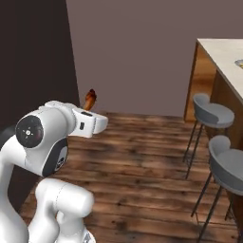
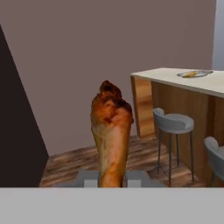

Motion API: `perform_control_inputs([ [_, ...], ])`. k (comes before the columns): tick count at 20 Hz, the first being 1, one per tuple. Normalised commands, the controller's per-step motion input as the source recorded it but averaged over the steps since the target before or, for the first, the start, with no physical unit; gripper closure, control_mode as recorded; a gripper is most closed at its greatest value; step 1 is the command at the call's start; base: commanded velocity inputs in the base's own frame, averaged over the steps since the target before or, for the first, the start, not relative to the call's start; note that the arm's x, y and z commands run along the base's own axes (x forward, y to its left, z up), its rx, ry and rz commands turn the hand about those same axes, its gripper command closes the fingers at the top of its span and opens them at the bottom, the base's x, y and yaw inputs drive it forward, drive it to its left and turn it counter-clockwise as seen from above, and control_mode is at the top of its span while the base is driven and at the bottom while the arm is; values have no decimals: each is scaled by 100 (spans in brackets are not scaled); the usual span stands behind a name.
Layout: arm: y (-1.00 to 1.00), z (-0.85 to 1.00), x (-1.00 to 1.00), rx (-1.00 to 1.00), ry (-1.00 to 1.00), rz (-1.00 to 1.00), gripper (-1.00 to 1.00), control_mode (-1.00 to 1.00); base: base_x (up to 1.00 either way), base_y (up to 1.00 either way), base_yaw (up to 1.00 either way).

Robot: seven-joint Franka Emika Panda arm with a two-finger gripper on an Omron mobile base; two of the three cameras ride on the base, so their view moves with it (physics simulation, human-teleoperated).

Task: Take the cheese, chicken drumstick, and carrot from the fridge and place them on the plate on the dining counter to create an appetizer plate.

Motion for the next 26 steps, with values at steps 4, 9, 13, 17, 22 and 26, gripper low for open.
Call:
perform_control_inputs([
  [4,0,0,0,0,0,0,100,100,100,0,-23],
  [9,0,0,0,0,0,0,100,100,100,0,-29],
  [13,0,0,0,0,0,0,100,100,100,0,-33],
  [17,0,0,0,0,0,0,100,100,99,-4,-38],
  [22,0,0,0,0,0,0,100,100,88,-18,-43],
  [26,0,0,0,0,0,0,100,100,71,-35,-46],
])
